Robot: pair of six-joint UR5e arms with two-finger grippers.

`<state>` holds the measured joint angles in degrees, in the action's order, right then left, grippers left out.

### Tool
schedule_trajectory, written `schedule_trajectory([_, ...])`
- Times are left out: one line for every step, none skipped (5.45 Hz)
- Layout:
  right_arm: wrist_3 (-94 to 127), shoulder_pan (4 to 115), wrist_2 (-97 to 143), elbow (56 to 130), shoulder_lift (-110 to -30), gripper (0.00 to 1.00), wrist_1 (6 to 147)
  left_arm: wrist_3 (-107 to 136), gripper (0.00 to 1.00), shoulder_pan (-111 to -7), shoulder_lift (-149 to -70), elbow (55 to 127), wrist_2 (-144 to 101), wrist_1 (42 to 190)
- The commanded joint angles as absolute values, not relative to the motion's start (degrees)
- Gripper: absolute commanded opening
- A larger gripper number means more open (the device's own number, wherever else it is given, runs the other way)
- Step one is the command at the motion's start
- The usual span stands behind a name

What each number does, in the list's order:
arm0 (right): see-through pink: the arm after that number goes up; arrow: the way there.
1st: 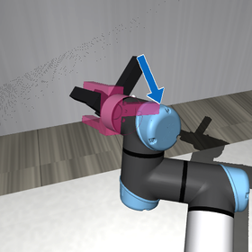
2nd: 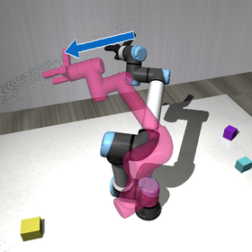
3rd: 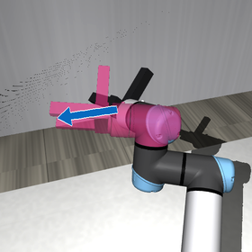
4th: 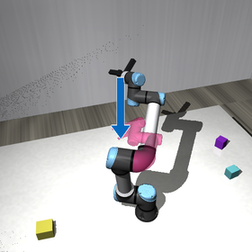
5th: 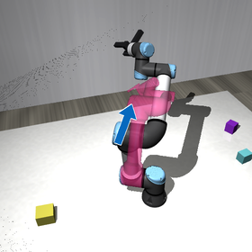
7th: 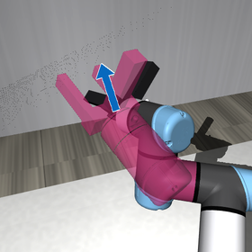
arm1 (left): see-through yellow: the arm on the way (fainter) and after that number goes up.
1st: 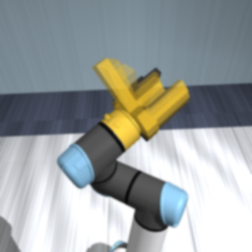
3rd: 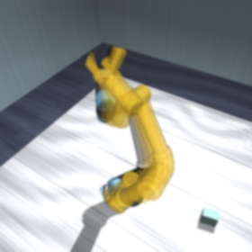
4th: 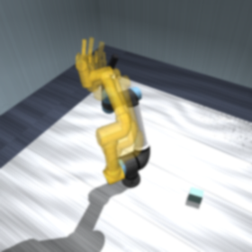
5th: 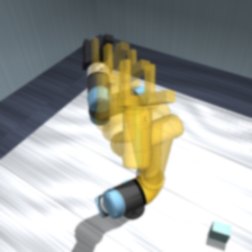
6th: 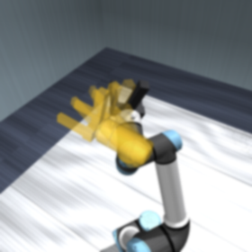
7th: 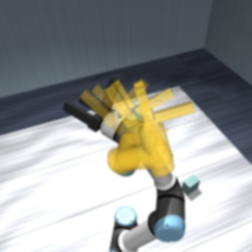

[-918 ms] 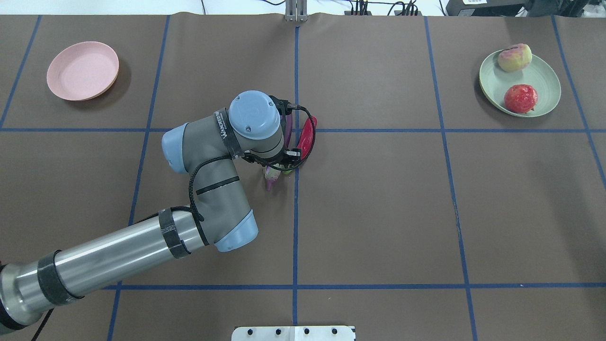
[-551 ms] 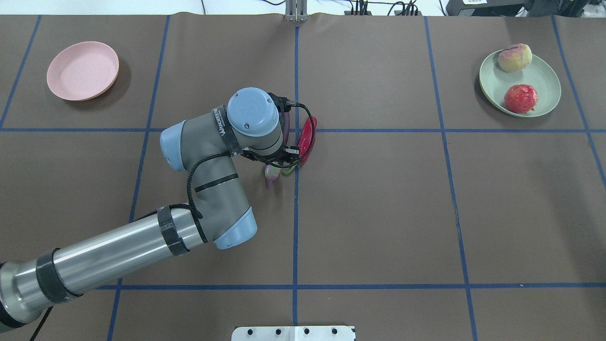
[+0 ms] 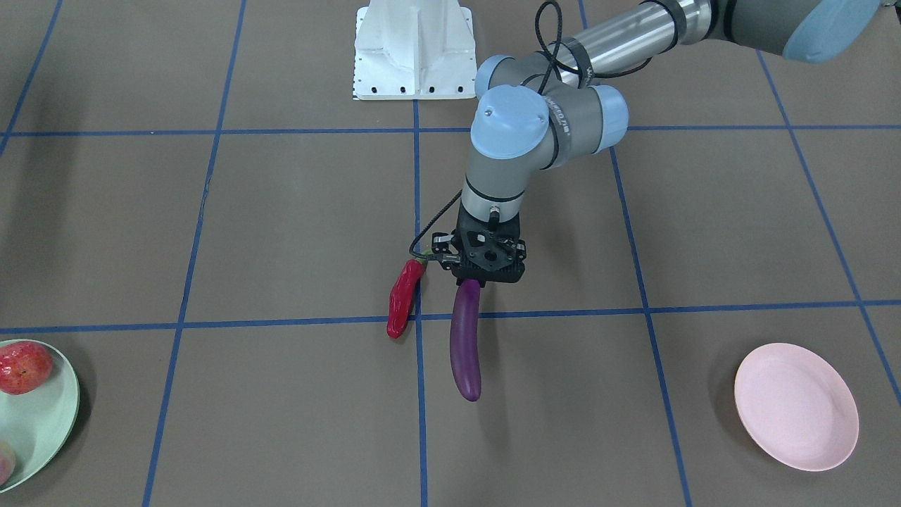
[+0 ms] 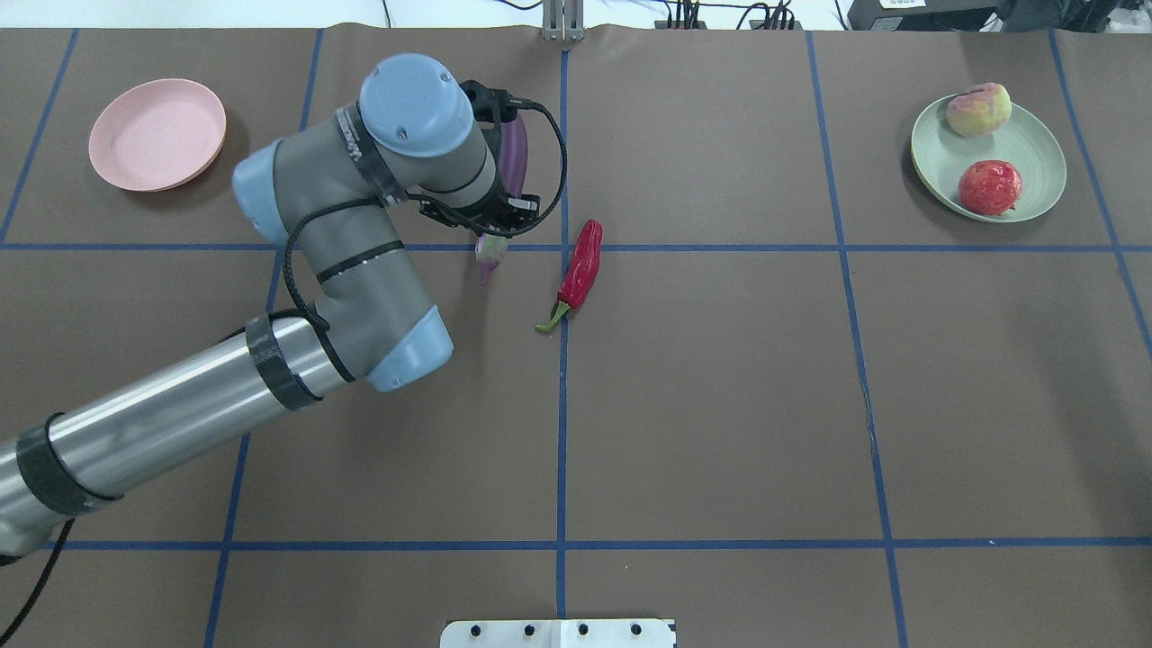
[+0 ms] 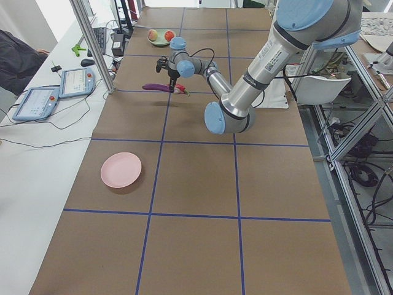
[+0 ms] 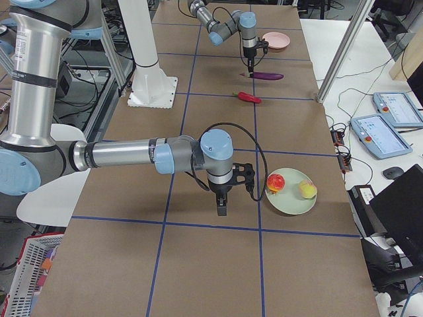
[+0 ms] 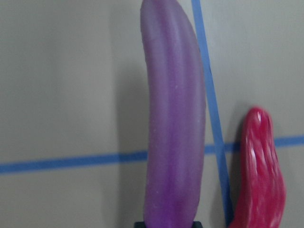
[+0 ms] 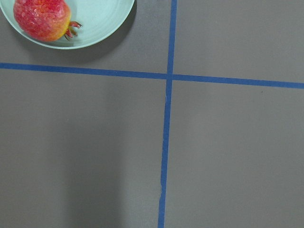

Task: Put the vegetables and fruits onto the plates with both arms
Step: 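Carry the eggplant with the left gripper onto the pink plate and release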

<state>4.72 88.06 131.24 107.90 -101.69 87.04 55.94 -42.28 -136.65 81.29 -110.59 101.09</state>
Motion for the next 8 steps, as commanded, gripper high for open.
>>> schedule_trajectory([4.7, 88.1, 131.2, 107.8, -101.8, 1.00, 86.7, 43.4, 0.00, -52.9, -131.8, 81.3, -117.1, 100.9])
schedule_trajectory([4.7, 88.1, 131.1, 107.8, -101.7, 1.00, 86.7, 34.6, 0.00, -57.6, -128.7, 79.2, -118.0, 101.1])
schedule_trajectory([4.5, 88.1, 131.1, 107.8, -101.7, 1.00, 86.7, 21.8, 0.00, -63.8, -125.8, 75.1, -120.4, 101.2])
schedule_trajectory([4.5, 88.1, 131.1, 107.7, -101.7, 1.00, 86.6, 11.1, 0.00, -67.7, -125.8, 66.7, -120.3, 102.0])
schedule_trajectory([4.5, 88.1, 131.1, 107.8, -101.7, 1.00, 86.6, 7.1, 0.00, -69.9, -125.6, 61.3, -119.9, 104.7])
schedule_trajectory([4.6, 88.1, 131.1, 107.8, -101.6, 1.00, 86.5, 7.2, 0.18, -70.0, -123.0, 60.9, -119.9, 106.9])
schedule_trajectory([4.7, 88.1, 131.2, 107.6, -101.6, 1.00, 85.6, 7.2, 0.99, -69.9, -122.0, 61.3, -119.9, 107.5])
schedule_trajectory([4.8, 88.1, 131.3, 107.6, -101.6, 1.00, 85.5, 8.9, 1.00, -69.9, -120.8, 62.9, -120.1, 110.6])
